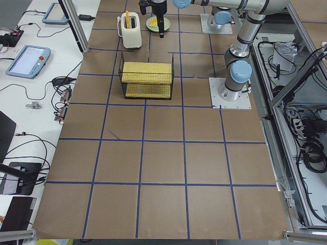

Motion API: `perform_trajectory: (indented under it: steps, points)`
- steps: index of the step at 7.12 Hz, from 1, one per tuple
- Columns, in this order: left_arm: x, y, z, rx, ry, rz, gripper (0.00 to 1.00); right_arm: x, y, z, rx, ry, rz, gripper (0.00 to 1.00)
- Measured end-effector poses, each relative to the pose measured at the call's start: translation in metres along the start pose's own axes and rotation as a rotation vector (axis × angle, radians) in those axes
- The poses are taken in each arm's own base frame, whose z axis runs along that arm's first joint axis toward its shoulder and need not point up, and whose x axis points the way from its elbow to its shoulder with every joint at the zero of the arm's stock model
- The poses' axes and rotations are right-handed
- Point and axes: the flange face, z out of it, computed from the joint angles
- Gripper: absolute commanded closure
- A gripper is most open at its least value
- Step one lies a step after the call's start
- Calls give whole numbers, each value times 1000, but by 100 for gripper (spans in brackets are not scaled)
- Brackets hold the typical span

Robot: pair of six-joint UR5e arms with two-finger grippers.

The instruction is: Press toaster with right arm

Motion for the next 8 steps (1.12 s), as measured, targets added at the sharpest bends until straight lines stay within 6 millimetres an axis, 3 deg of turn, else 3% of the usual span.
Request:
perform_trajectory:
  steps: [8]
  points:
    - [0, 0, 0, 1, 0, 0, 0, -2, 9, 15, 28, 10, 1, 0]
